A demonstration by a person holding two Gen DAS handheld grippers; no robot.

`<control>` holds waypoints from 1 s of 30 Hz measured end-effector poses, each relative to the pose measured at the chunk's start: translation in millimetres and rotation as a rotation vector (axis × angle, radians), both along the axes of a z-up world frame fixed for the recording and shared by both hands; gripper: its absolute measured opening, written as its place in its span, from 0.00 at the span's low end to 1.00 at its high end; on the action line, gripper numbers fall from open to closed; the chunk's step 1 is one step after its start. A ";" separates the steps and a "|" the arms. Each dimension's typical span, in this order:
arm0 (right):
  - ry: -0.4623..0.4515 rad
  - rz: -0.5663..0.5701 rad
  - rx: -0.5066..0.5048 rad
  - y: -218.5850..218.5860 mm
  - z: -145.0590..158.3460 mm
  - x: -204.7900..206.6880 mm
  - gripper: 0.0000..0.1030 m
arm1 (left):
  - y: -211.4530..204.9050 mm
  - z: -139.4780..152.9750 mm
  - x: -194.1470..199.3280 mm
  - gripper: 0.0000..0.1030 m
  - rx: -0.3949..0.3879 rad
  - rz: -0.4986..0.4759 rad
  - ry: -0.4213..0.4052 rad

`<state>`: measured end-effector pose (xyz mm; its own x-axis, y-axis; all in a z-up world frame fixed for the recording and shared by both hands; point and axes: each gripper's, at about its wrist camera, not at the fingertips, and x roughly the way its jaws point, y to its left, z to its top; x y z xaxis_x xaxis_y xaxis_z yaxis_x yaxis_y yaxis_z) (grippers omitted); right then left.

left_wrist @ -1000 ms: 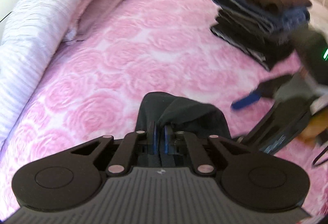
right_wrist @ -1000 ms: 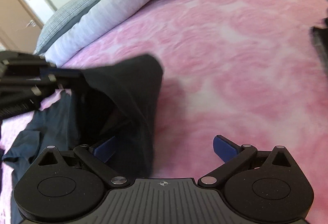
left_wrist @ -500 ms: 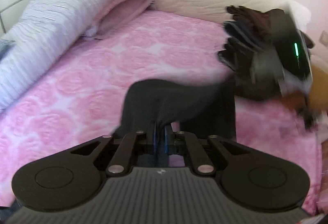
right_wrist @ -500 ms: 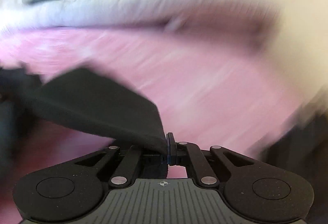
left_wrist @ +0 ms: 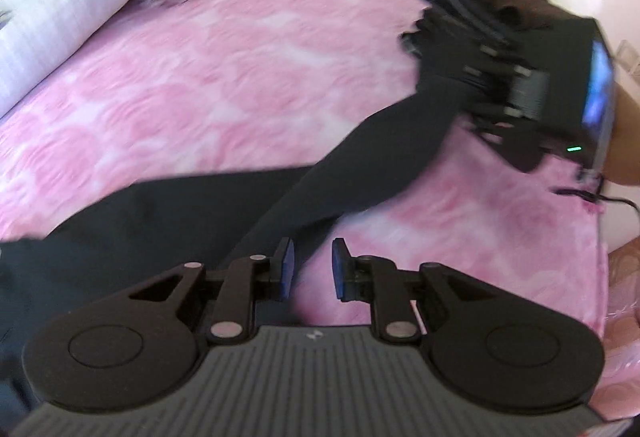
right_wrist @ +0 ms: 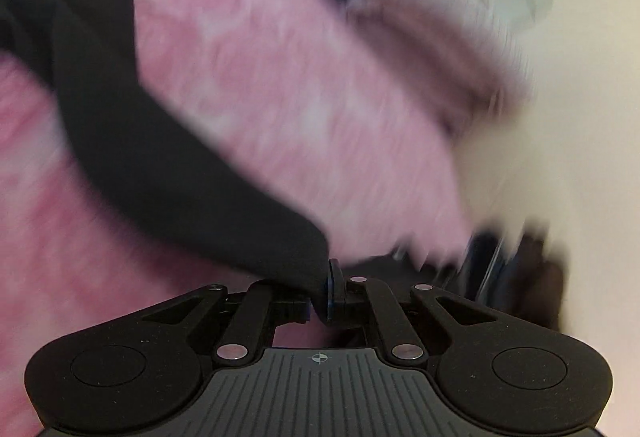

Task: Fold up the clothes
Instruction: 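Carry the folded garment with both grippers onto the stack of folded clothes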

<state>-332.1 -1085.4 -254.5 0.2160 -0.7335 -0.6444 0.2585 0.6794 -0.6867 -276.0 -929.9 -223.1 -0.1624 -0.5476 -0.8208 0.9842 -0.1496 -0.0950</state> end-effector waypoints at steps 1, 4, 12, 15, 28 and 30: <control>0.000 -0.051 0.039 2.3 -0.4 -8.4 0.04 | 3.0 -1.5 5.6 0.16 0.009 0.015 -0.007; -0.008 -0.155 0.141 9.9 1.2 -28.4 0.07 | 2.1 -3.9 13.2 0.18 0.012 0.026 -0.024; -0.286 -0.551 0.410 -9.6 26.6 -74.7 0.76 | -25.8 -11.0 -20.2 0.23 -0.028 -0.125 -0.055; -0.500 -0.666 0.510 -28.7 43.3 -96.7 0.75 | -43.0 -10.3 -22.6 0.24 -0.050 -0.166 -0.079; -0.910 -0.843 0.700 -78.0 27.2 -125.7 0.38 | -133.6 -61.6 -19.7 0.20 0.091 -0.576 -0.246; -0.872 -0.854 0.698 -83.9 25.3 -122.9 0.09 | -136.5 -61.1 -18.0 0.10 0.114 -0.630 -0.233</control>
